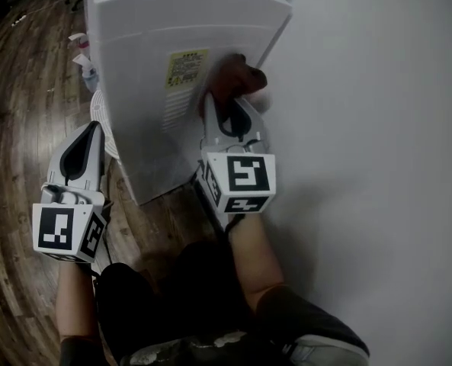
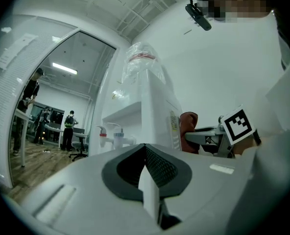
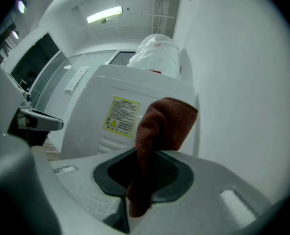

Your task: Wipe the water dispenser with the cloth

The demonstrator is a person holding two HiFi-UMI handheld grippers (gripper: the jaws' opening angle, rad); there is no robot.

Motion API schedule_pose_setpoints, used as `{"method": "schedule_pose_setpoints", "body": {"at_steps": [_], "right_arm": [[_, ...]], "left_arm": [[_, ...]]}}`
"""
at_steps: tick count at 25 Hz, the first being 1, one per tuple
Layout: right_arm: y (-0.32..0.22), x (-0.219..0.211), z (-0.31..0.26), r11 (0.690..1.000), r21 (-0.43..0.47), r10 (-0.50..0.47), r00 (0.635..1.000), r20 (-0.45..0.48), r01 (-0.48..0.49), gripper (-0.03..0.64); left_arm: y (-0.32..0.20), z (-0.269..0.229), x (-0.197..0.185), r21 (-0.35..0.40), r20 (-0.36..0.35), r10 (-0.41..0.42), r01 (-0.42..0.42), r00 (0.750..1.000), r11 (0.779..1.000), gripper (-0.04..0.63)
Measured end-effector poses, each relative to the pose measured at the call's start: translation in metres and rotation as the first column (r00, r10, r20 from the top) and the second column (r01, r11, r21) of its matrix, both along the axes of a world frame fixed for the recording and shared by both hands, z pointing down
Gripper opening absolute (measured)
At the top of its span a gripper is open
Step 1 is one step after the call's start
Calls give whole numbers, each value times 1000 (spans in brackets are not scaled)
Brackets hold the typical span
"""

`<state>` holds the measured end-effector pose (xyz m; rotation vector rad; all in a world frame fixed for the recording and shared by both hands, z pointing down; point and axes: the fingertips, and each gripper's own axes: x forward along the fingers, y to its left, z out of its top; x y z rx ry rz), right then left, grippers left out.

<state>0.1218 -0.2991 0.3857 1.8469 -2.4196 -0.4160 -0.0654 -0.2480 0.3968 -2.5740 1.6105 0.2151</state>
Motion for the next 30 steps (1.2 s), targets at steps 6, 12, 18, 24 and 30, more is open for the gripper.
{"method": "schedule_pose_setpoints", "body": {"at_steps": [6, 12, 18, 24, 30], "right_arm": [[43, -101, -5, 968, 60, -236, 966, -109, 243, 61], [64, -147, 11, 937, 9, -345, 927, -146, 350, 61], [82, -149, 23, 906, 42, -421, 906, -30, 422, 61], [51, -34, 62, 997, 21, -80, 997, -16, 80, 61], [20, 52, 91, 981, -12, 196, 980, 23, -195, 61]], "left_arm": [[2, 6, -8, -5, 4, 2, -2, 1000, 1000, 18], [1, 21, -14, -33, -32, 5, -6, 999, 999, 18], [3, 48, -10, -72, -48, 14, -17, 999, 997, 20], [0, 79, -6, -95, -15, 15, -17, 1000, 995, 20], [-3, 92, -4, -75, -32, 38, -41, 999, 996, 20]]}}
